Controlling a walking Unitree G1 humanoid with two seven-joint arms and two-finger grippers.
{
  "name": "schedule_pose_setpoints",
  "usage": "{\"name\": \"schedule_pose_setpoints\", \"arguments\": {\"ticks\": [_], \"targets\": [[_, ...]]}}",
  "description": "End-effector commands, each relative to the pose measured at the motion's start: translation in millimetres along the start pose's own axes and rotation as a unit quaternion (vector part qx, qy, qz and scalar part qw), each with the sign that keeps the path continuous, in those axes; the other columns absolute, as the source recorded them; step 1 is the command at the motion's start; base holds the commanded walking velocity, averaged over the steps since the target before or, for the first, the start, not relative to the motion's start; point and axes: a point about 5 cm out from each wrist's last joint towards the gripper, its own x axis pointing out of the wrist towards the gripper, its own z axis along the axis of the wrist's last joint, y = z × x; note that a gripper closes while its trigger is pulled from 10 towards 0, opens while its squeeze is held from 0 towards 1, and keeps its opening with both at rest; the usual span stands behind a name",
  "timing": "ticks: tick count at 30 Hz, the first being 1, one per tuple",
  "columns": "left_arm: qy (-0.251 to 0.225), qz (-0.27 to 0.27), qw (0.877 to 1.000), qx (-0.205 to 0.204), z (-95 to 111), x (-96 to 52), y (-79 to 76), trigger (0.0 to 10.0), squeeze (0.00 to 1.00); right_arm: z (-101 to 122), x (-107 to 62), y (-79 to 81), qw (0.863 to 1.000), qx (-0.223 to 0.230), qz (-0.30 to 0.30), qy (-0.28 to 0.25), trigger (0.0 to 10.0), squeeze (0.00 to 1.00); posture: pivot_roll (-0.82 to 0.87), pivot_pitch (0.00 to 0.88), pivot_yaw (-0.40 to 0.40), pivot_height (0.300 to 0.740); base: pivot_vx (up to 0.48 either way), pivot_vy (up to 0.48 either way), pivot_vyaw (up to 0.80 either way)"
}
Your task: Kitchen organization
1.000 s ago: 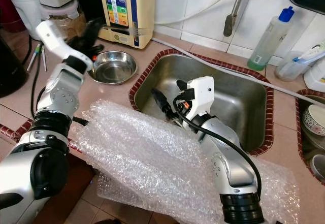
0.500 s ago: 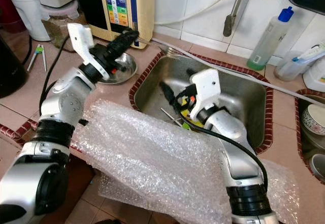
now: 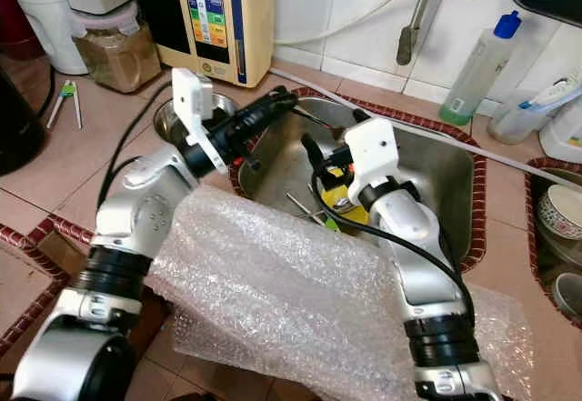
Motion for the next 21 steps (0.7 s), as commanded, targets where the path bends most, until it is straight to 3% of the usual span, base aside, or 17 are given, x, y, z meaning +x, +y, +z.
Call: {"name": "schedule_pose_setpoints", "arguments": {"ticks": [1,7,10,16,21], "targets": [[0.002,-0.016,1.000,0.007,3,2.4,-6.5,0.0,0.00,-2,3.1,3.1,1.000,-0.019,0.020,0.002,0.0,0.00,-0.03,0.105,-0.019,0.740,0.000,0.000,0.00],[0.007,-0.017,1.000,0.004,0,1.6,-9.2,0.0,0.00,-3,8.8,1.6,0.997,-0.064,0.042,0.005,0.0,0.00,-0.03,0.104,-0.020,0.740,0.000,0.000,0.00],[0.011,-0.007,1.000,0.005,-2,-0.8,-6.7,0.0,0.00,-4,10.2,-8.8,0.995,-0.094,0.040,0.017,0.0,0.00,-0.02,0.103,-0.024,0.740,0.000,0.000,0.00],[0.019,-0.001,1.000,0.007,-4,-4.2,-4.8,0.0,0.00,-6,8.2,-24.7,0.993,-0.110,0.018,0.026,0.0,0.00,-0.02,0.106,-0.024,0.740,0.000,0.000,0.00],[0.033,-0.001,0.999,0.024,-8,-5.7,-3.9,0.0,0.00,-7,6.8,-28.1,0.993,-0.115,0.017,0.027,0.0,0.00,-0.02,0.107,-0.020,0.740,0.000,0.000,0.00]]}}
